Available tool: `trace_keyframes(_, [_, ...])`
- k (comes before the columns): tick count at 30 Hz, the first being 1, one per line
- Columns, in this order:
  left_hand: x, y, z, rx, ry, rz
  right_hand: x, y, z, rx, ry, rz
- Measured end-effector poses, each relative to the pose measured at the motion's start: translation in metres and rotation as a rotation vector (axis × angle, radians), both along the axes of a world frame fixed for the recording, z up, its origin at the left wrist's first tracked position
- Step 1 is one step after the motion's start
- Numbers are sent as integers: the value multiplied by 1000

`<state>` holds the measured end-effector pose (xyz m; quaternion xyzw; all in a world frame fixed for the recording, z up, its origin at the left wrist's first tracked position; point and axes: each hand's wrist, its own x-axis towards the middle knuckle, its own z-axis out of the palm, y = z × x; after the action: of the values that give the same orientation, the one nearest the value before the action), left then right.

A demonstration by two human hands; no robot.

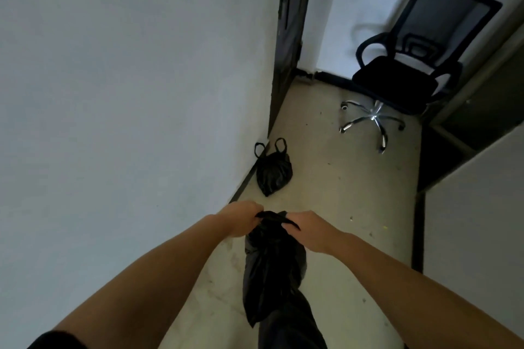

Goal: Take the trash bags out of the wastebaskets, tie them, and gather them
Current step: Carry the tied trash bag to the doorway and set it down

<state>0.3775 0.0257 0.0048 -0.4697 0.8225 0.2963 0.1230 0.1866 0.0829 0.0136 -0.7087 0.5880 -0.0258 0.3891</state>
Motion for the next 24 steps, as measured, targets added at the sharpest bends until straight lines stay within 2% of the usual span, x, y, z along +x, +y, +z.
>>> trace_keyframes(6, [-32,-95,-32,120,26,235,-14,-113,-30,182,-90,16])
trace_keyframes(10, [-40,-152,-49,202,57,296,-5,-169,-59,324,-173,-19])
trace_keyframes(15, [-29,-215,-103,84,18,405,7,-230,-135,374,-187,-11])
trace_keyframes(17, [-21,-236,-139,22,-51,373,13,-254,-177,354,-168,14])
trace_keyframes(24, [42,-270,-279,-319,-458,7,20,-311,-333,200,-63,113])
